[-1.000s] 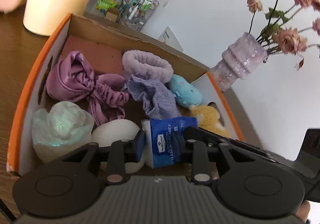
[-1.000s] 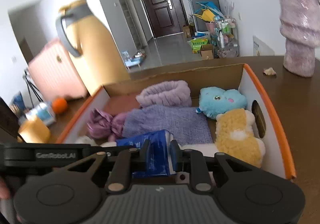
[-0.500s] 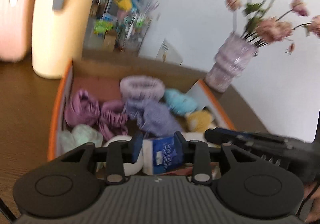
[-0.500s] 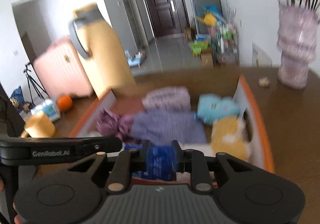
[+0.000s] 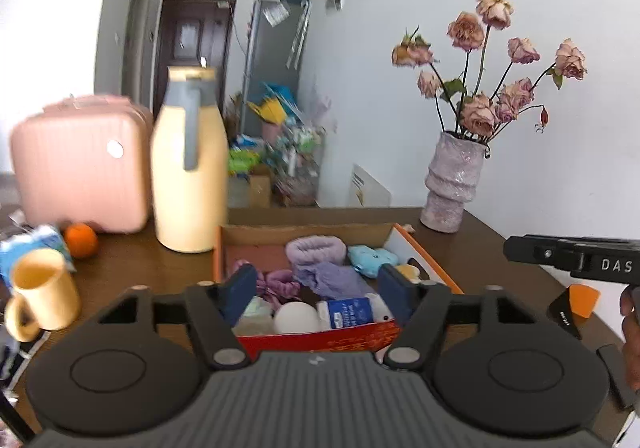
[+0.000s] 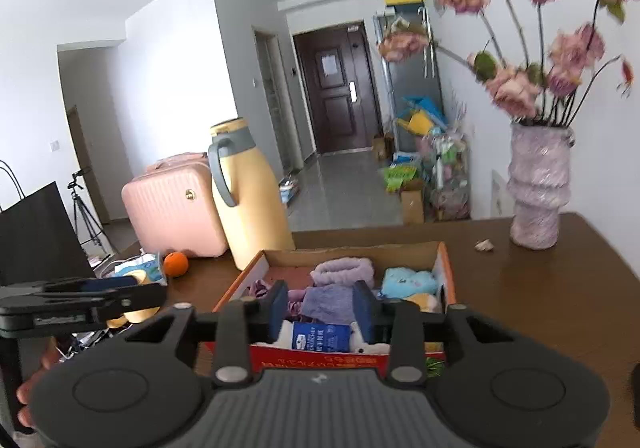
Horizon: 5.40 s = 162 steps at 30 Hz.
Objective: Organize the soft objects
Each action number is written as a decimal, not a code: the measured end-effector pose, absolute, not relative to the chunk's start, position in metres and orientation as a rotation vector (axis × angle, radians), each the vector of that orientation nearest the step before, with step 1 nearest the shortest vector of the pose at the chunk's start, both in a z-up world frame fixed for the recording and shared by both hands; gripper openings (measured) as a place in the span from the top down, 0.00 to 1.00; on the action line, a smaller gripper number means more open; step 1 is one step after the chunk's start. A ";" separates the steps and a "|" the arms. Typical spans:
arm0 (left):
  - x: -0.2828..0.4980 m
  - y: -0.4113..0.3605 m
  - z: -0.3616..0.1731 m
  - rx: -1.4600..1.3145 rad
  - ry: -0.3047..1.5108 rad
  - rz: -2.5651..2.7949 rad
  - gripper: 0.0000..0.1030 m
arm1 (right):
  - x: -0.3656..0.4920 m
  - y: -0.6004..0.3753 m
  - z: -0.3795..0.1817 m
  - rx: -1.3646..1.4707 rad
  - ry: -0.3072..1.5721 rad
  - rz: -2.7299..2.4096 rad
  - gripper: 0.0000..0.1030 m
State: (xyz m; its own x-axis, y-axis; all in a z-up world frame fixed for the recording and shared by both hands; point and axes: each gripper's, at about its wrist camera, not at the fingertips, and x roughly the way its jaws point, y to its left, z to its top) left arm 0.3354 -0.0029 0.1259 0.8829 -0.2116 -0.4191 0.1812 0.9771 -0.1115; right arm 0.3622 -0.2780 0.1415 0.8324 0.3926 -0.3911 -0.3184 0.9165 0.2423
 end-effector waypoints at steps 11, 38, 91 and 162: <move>0.197 -0.024 0.075 0.056 0.226 0.039 0.00 | 0.240 -0.278 0.106 0.033 0.197 0.310 0.19; 0.269 -0.100 -0.006 0.025 0.515 -0.149 0.09 | 0.188 -0.318 0.003 0.117 0.421 0.217 0.18; 0.236 -0.055 -0.006 -0.105 0.482 -0.232 0.78 | 0.296 -0.255 -0.010 0.036 0.545 0.254 0.62; 0.396 -0.033 0.114 0.007 0.480 -0.052 0.03 | 0.431 -0.279 0.137 -0.038 0.466 0.248 0.10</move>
